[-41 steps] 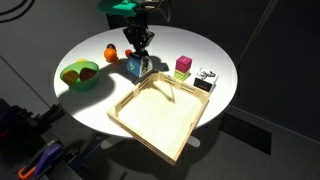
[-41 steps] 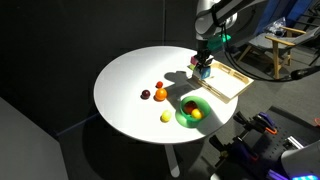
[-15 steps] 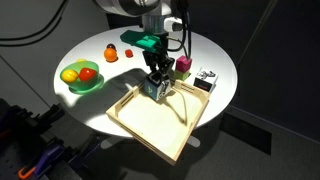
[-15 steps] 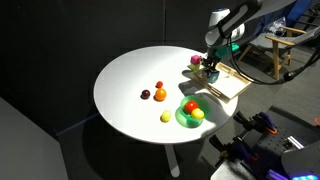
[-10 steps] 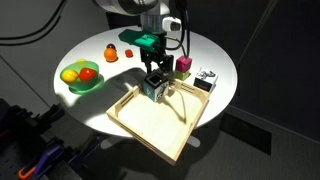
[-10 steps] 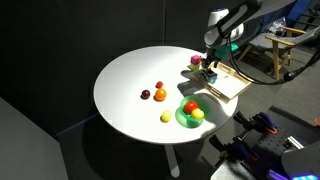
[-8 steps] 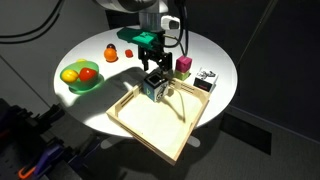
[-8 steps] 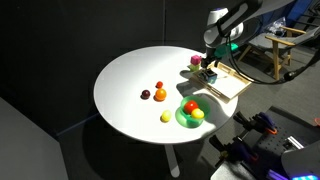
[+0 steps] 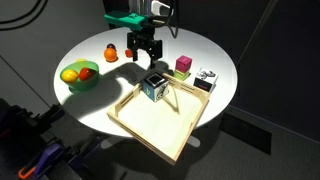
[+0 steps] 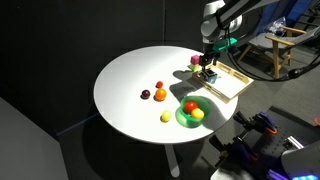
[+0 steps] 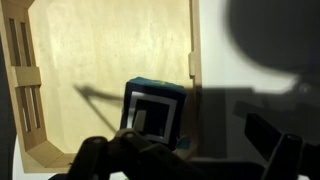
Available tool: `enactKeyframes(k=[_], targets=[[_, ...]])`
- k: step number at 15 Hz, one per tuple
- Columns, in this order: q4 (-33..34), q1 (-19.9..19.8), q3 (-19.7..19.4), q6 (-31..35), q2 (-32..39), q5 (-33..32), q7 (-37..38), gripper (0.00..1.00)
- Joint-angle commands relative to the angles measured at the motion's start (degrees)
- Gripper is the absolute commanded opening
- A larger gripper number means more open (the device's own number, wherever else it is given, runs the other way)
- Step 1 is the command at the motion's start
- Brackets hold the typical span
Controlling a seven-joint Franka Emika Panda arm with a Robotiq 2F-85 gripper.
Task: Put the cube-shaped box on the tray
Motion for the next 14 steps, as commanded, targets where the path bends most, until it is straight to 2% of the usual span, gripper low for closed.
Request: enactKeyframes(k=[1,6,14], targets=[[-2.22,0.54,1.22,-4.62,-3.79,0.83,-2.08,1.00],[-6.49,2.31,2.12,-6.08,-8.27,0.02,-1.86,1.00],[-16.43,4.12,2.98,-2.77,-17.88,1.36,-0.33,1.00]])
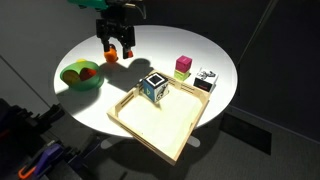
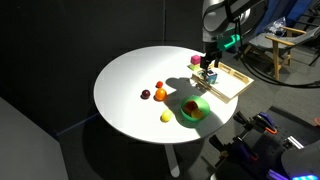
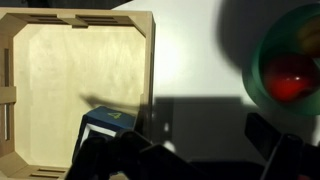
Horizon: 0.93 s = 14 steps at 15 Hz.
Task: Put the cube-shaped box on the tray
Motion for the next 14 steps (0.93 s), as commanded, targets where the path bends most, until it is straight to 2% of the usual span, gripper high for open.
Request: enactKeyframes(k=[1,9,14], targets=[[-6.05,0.52,0.44,2.34,-6.63,1.48,1.04,1.00],[-12.63,2.03,1.44,5.02,-15.89,2.79,4.14,1.00],[-12.24,2.85,2.35,-0.05,-18.23,2.86,7.97,1.00]])
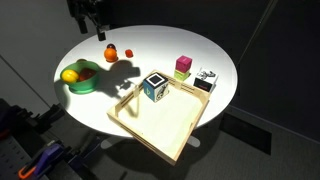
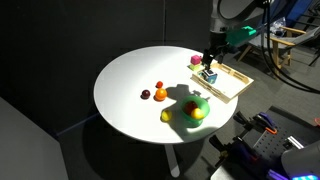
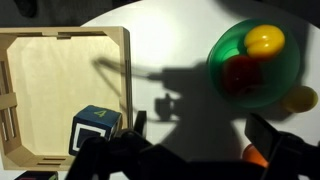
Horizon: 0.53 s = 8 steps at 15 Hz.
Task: Put the cube-shaped box on the tray
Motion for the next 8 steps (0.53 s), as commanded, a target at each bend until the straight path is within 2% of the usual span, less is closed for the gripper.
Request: enactKeyframes(k=[1,8], targets=[[-0.64,0.71,0.47,-3.31,-2.69,0.72,2.25,1.00],[0.05,0.65,0.29,-2.64,-0.87,0.20,1.13,1.00]])
